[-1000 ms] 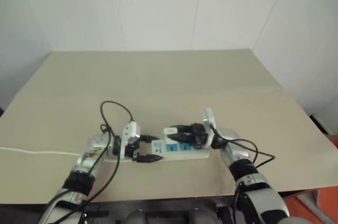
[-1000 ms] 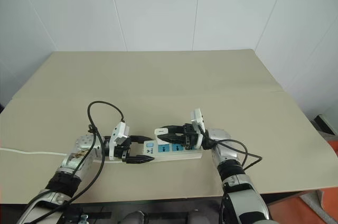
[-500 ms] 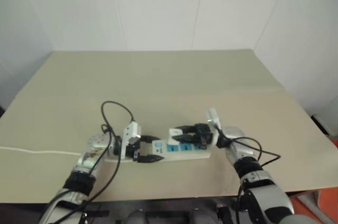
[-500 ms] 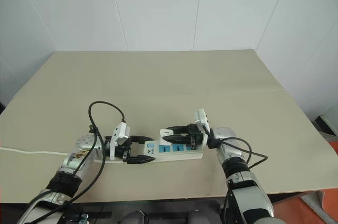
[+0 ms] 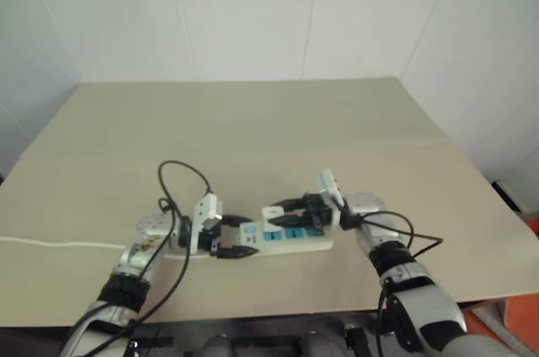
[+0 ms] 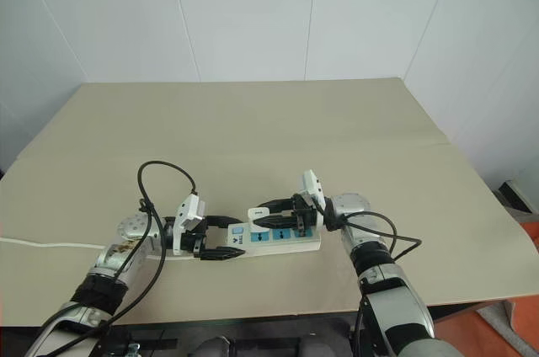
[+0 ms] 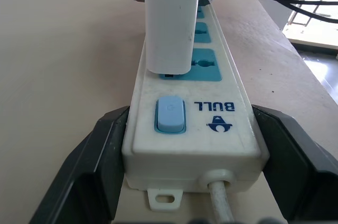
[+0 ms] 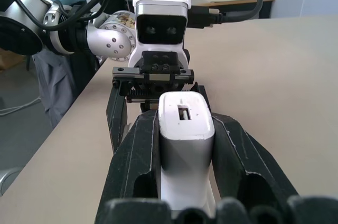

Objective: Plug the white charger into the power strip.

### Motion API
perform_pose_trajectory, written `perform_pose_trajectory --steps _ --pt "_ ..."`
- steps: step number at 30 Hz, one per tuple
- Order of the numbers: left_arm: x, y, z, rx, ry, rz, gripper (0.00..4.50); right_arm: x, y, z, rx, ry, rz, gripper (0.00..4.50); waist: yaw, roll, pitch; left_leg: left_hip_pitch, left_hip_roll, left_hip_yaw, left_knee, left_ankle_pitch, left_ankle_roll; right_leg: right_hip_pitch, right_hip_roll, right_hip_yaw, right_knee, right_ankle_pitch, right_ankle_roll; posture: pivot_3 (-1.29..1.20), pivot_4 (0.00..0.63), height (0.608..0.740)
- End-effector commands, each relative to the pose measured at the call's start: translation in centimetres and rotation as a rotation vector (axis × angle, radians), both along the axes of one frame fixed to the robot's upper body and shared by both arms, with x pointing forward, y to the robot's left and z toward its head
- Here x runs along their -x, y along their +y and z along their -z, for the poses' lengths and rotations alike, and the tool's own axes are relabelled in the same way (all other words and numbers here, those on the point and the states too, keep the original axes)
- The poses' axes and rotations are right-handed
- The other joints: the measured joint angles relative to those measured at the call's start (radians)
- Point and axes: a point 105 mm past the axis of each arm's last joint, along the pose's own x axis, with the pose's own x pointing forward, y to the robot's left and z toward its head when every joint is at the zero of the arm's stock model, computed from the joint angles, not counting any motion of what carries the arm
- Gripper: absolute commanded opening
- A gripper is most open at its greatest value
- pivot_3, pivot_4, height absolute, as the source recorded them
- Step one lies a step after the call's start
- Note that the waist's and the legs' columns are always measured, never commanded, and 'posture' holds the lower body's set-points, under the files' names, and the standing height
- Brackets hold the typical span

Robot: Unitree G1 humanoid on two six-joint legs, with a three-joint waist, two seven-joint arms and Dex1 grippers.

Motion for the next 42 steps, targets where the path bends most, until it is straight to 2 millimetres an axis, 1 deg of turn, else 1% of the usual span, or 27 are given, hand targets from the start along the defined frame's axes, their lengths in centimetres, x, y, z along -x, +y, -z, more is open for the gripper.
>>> perform_pose_trajectory --steps 1,5,9,13,21,30,31,32,38,40,42 --pt "0.4 0.2 0.2 -0.025 -0.008 0.012 3.27 -0.9 -0.4 0.5 0.069 0.017 0.060 1.13 0.000 0.000 0.000 0.000 0.000 0.000 0.000 0.000 0.000 0.000 0.000 0.000 0.000 0.000 0.000 0.00 0.150 0.740" --pt "0.4 0.2 0.2 -0.025 -0.009 0.008 3.27 -0.5 -0.6 1.7 0.112 0.018 0.059 1.13 0.000 0.000 0.000 0.002 0.000 0.000 0.000 0.000 0.000 0.001 0.000 0.001 0.002 0.000 0.000 0.00 0.150 0.740" --pt "0.5 0.2 0.3 -0.024 -0.010 0.007 3.27 0.5 -0.6 2.5 0.109 -0.038 0.037 1.13 -0.001 0.000 0.000 0.004 0.000 0.000 0.000 0.000 0.000 0.001 0.000 0.001 0.004 -0.001 -0.001 0.00 0.150 0.740" --pt "0.5 0.1 0.3 -0.022 -0.008 0.008 3.27 0.5 -0.5 3.6 0.140 -0.011 0.058 1.13 -0.001 0.000 0.000 0.006 0.000 0.001 0.000 0.000 0.000 0.002 0.000 0.001 0.005 -0.001 -0.001 0.00 0.150 0.740" --pt "0.5 0.2 0.3 -0.025 -0.007 0.010 3.27 0.2 -0.2 3.7 0.164 0.077 0.059 1.13 -0.003 0.000 -0.001 0.008 0.000 0.001 -0.001 0.000 0.000 0.003 0.000 0.002 0.006 -0.002 -0.001 0.00 0.150 0.740" --pt "0.6 0.3 0.4 -0.034 -0.010 0.009 3.27 0.8 -0.2 3.7 0.153 0.008 0.026 1.13 -0.002 0.000 -0.001 0.008 0.000 0.001 -0.002 0.000 0.000 0.003 0.000 0.002 0.006 -0.004 0.001 0.00 0.150 0.740" --pt "0.6 0.3 0.5 -0.035 -0.011 0.009 3.27 0.9 -0.2 3.7 0.152 0.011 0.018 1.84 -0.002 0.000 -0.001 0.009 0.000 0.001 -0.003 0.000 0.000 0.003 0.000 0.002 0.006 -0.004 0.001 0.00 0.150 0.740" --pt "0.6 0.3 0.5 -0.036 -0.011 0.009 3.27 0.9 -0.2 3.7 0.152 0.012 0.013 2.00 -0.002 0.000 -0.001 0.008 0.000 0.000 -0.003 0.000 0.000 0.003 0.000 0.002 0.006 -0.004 0.001 0.00 0.150 0.740" --pt "0.6 0.4 0.5 -0.038 -0.013 0.007 3.27 1.1 -0.5 3.3 0.129 0.006 -0.007 3.93 -0.001 -0.001 -0.001 0.008 0.000 0.000 -0.004 0.000 0.000 0.003 0.001 0.002 0.006 -0.005 -0.001 0.00 0.150 0.740" --pt "0.6 0.4 0.5 -0.040 -0.012 0.005 3.27 1.2 -0.7 3.1 0.130 0.000 -0.015 4.45 0.000 -0.001 -0.001 0.008 0.000 0.000 -0.004 0.000 0.000 0.002 0.001 0.002 0.006 -0.005 -0.002 0.00 0.150 0.740" --pt "0.6 0.4 0.5 -0.039 -0.005 0.003 3.27 1.2 -0.9 3.0 0.130 -0.004 -0.019 4.45 0.000 -0.001 -0.001 0.008 0.000 0.000 -0.004 0.000 0.000 0.002 0.001 0.002 0.006 -0.005 -0.002 0.00 0.150 0.740"
